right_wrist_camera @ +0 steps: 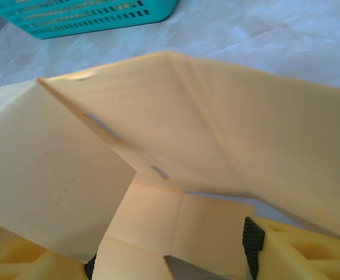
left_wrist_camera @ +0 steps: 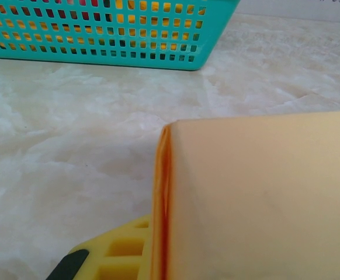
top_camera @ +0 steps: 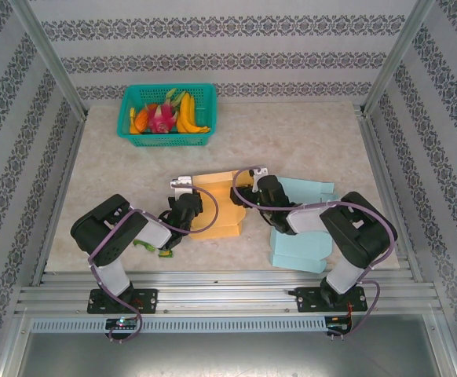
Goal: Fold the paper box
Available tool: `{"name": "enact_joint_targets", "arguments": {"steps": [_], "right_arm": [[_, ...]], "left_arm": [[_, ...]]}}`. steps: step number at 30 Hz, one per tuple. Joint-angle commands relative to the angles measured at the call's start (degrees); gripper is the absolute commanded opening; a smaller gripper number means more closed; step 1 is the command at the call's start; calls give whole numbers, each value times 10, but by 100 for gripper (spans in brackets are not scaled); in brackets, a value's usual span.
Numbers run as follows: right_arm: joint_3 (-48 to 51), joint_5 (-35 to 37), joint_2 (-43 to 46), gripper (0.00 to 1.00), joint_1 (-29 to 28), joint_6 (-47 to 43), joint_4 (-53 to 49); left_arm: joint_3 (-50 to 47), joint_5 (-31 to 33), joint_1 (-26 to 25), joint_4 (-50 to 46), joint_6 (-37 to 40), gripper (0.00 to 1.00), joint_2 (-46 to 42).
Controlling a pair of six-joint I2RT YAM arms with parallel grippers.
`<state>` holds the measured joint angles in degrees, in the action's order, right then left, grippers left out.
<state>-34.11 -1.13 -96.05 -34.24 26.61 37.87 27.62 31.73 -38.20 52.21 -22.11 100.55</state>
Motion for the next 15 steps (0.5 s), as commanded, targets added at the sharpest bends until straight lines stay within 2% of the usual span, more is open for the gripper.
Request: {"name": "enact_joint_targets", "arguments": {"steps": [1, 11, 15], "right_arm": [[9, 33, -8, 68, 13, 11, -4], [-11, 8, -46, 68, 21, 38, 1], [-22, -42, -62, 68, 21, 34, 32]], "left_arm": [[1, 1, -2, -13, -4, 0, -18], [4, -11, -2, -13, -3, 0, -20], [7, -19, -2, -13, -6, 0, -18]]}}
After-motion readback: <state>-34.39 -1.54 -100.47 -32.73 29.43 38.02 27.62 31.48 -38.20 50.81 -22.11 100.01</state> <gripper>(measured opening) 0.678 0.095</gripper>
